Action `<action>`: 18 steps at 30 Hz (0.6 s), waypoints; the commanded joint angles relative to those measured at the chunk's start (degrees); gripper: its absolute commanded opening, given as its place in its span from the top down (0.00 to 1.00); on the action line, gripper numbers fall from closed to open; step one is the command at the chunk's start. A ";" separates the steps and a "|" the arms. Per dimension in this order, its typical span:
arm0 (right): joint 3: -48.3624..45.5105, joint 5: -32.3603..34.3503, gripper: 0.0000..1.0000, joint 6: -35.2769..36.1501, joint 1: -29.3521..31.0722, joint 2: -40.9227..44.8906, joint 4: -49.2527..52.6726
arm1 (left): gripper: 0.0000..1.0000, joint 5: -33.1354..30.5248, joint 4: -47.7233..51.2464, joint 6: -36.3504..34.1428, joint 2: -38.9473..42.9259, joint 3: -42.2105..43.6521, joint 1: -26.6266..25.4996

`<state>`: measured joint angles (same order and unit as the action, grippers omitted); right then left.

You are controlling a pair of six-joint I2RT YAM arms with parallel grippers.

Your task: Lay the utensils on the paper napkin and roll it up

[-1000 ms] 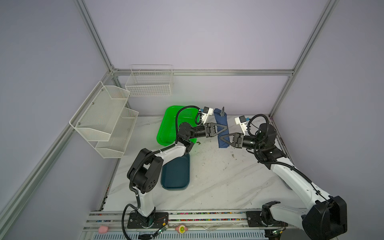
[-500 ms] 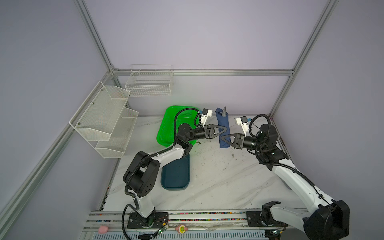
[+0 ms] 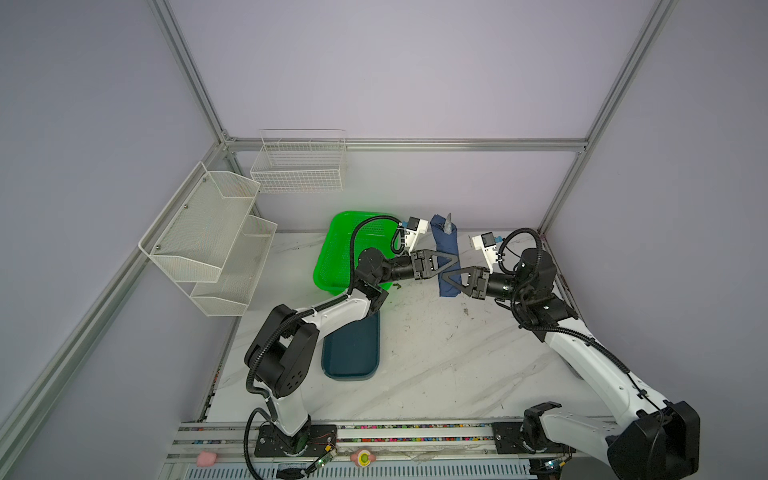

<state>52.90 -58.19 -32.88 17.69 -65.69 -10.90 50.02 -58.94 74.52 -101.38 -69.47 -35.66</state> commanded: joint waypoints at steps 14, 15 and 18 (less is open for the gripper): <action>0.19 0.18 0.80 2.12 -0.03 1.95 0.43 | 0.88 0.85 -3.38 -1.29 0.84 -0.83 -0.02; 0.15 0.39 0.80 2.21 -0.05 2.04 0.64 | 0.89 0.88 -3.38 -1.33 0.84 -0.84 0.13; 0.10 0.95 0.77 2.47 -0.04 2.35 1.22 | 0.92 1.20 -3.14 -1.64 0.92 -1.10 0.73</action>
<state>52.90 -58.28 -32.08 17.74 -64.71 -10.50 50.26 -58.92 73.93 -101.41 -69.47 -35.59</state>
